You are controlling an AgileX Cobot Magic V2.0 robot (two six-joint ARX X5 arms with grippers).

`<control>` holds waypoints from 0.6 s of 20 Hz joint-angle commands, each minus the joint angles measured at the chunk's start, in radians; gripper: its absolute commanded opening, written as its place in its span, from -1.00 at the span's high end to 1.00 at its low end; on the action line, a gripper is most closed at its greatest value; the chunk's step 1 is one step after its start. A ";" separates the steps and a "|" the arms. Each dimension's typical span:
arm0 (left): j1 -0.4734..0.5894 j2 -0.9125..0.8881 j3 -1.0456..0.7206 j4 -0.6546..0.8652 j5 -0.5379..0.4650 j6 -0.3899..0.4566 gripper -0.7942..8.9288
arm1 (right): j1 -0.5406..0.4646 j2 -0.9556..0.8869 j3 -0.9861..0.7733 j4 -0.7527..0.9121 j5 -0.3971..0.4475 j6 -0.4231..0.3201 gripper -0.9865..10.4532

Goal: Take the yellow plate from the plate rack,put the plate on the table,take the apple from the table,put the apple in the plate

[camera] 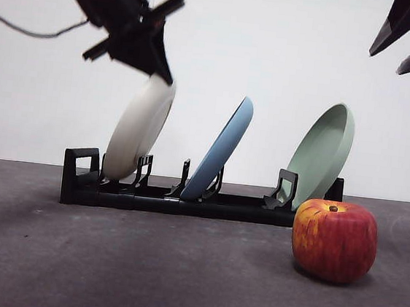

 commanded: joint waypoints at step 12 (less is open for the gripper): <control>-0.321 -0.262 0.218 -0.555 -0.175 0.217 0.85 | 0.000 0.003 0.004 0.006 0.001 -0.005 0.44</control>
